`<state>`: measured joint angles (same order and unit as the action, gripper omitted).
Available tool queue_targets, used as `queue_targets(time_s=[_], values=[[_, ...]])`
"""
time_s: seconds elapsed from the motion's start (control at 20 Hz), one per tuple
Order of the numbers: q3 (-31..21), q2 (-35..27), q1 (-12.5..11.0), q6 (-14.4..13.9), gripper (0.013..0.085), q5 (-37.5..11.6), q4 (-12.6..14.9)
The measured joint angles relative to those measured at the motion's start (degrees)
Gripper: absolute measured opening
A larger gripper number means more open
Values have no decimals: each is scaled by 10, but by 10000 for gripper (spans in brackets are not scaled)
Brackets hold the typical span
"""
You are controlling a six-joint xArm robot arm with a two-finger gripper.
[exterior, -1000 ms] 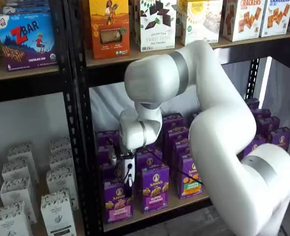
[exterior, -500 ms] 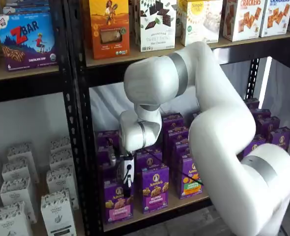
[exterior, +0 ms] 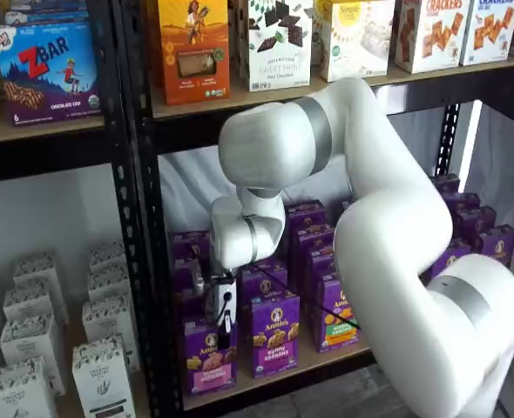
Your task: Pick up the purple box with a pink patch in the middle, on the bottom shelf, the first box from the left
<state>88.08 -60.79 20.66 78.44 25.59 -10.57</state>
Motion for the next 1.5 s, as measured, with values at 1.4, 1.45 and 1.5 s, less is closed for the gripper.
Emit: queue_targets(time_s=[1.4, 1.45, 1.5], values=[[-48, 36, -2, -23, 330, 6, 29], [-61, 45, -2, -23, 330, 3, 29], [-76, 56, -1, -22, 330, -1, 27]])
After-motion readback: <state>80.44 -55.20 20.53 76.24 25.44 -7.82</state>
